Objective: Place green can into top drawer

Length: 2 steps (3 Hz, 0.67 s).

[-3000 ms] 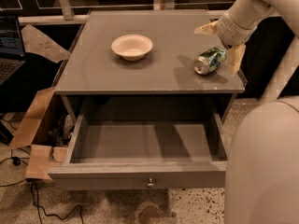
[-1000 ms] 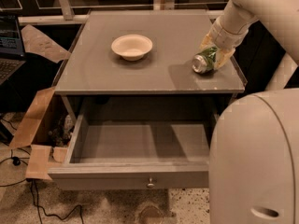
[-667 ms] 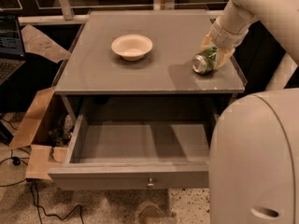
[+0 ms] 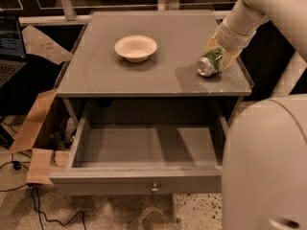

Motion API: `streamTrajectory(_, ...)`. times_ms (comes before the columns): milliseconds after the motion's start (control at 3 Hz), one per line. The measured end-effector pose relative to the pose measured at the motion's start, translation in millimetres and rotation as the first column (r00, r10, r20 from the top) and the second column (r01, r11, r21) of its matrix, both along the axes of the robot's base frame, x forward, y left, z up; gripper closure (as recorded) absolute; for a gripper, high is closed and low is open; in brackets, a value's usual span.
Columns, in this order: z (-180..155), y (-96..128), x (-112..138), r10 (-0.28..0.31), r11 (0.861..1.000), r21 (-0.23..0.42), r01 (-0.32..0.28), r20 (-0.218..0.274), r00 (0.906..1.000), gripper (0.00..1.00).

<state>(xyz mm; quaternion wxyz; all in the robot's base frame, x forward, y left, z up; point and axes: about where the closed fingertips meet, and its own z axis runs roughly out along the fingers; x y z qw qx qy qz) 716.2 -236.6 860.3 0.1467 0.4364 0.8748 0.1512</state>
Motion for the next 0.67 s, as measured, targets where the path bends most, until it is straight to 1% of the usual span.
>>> streamTrajectory(333,21,0,-19,0.173,0.983,0.048,-0.175,0.049,0.9837,1.00)
streamTrajectory(667,34,-9,-43,0.318,0.939,0.104,-0.328,0.102,0.9425,1.00)
